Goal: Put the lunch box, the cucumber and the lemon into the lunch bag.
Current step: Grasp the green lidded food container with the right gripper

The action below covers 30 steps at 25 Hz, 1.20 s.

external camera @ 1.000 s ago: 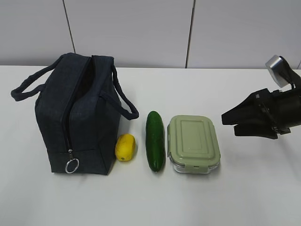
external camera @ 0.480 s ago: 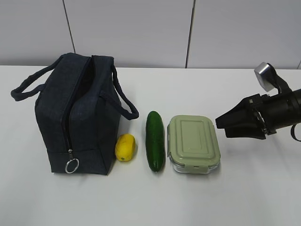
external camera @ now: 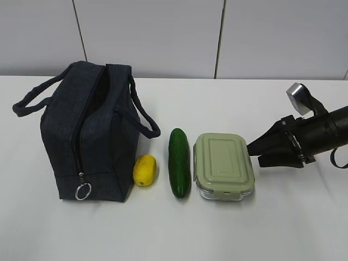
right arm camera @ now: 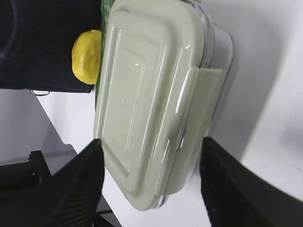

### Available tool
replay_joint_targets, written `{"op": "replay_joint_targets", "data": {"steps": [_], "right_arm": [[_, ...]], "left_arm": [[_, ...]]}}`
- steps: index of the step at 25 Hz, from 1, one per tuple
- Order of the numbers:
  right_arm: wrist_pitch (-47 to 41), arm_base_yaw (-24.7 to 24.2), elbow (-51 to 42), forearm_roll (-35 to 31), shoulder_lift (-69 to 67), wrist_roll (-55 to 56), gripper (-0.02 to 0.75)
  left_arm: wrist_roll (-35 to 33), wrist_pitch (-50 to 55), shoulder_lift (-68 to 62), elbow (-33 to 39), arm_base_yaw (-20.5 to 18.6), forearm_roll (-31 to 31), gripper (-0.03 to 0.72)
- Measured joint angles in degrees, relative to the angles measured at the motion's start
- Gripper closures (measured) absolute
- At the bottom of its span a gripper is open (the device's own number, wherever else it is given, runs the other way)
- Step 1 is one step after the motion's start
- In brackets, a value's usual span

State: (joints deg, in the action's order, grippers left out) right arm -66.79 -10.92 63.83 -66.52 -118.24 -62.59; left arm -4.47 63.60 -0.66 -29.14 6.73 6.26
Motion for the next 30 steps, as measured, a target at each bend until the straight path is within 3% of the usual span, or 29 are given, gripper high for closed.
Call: {"op": "replay_joint_targets", "data": {"steps": [10, 17, 30], "right_arm": [[0.0, 0.0, 0.0, -2.06, 0.0, 0.67, 0.258], [0.0, 0.0, 0.09, -2.19, -1.64, 2.11, 0.176], [0.0, 1.97, 0.09, -4.3, -2.84, 0.02, 0.168]], "left_arm": [[0.0, 0.0, 0.0, 0.0, 0.0, 0.0, 0.45], [0.0, 0.0, 0.0, 0.0, 0.0, 0.0, 0.45], [0.0, 0.0, 0.0, 0.0, 0.0, 0.0, 0.45]]}}
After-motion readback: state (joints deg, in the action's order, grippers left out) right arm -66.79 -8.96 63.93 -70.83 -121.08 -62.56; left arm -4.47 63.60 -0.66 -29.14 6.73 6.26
